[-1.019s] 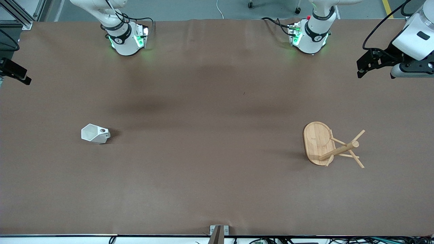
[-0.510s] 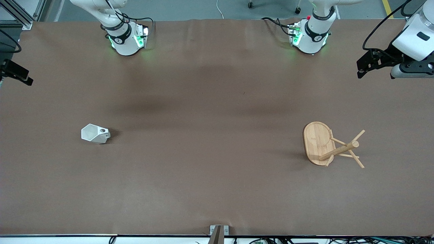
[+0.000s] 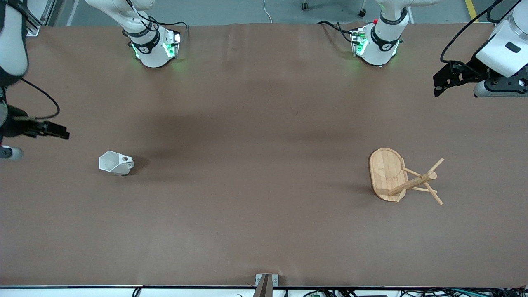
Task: Hang cup on rack
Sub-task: 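Reach the right gripper down to the white cup and close on it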
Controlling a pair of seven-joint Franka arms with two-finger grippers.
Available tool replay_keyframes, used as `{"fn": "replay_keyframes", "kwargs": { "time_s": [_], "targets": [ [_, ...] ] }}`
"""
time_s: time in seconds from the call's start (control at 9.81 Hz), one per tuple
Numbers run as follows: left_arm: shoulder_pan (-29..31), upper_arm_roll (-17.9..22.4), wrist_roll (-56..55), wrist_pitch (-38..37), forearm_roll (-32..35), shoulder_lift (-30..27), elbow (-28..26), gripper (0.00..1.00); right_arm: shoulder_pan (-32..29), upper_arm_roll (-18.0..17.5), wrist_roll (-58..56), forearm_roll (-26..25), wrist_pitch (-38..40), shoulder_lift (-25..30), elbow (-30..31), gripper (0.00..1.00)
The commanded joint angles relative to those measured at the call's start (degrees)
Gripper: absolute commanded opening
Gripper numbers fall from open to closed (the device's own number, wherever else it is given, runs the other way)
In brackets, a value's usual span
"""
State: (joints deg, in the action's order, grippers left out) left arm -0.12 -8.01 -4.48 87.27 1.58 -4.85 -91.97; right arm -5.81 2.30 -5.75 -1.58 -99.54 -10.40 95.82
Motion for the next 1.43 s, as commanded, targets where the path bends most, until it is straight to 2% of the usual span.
{"fn": "replay_keyframes", "kwargs": {
  "time_s": [0.0,0.41,0.92,1.02,1.32],
  "targets": [
    [-0.14,0.1,1.06,-1.05,-0.88,1.15,-0.14,1.0,-1.22,-0.37,-3.56,0.0,-8.96,0.21,7.6,1.0],
    [-0.31,0.1,1.06,-1.05,-0.88,1.15,-0.14,1.0,-3.86,-0.37,-9.28,0.0,-28.3,-2.24,20.79,1.0],
    [-0.31,0.1,1.06,-1.13,-0.97,1.15,-0.14,1.0,-3.69,-0.99,-10.51,0.26,-37.8,-8.84,23.96,0.97],
    [-0.31,0.1,1.06,-1.13,-0.97,1.15,-0.14,1.0,-3.69,-0.99,-10.51,0.78,-40.01,-9.72,24.5,0.89],
    [-0.31,0.1,1.06,-1.13,-0.97,1.15,-0.14,1.0,-3.77,-1.51,-10.51,0.79,-40.3,-10.95,24.41,0.41]
  ]
}}
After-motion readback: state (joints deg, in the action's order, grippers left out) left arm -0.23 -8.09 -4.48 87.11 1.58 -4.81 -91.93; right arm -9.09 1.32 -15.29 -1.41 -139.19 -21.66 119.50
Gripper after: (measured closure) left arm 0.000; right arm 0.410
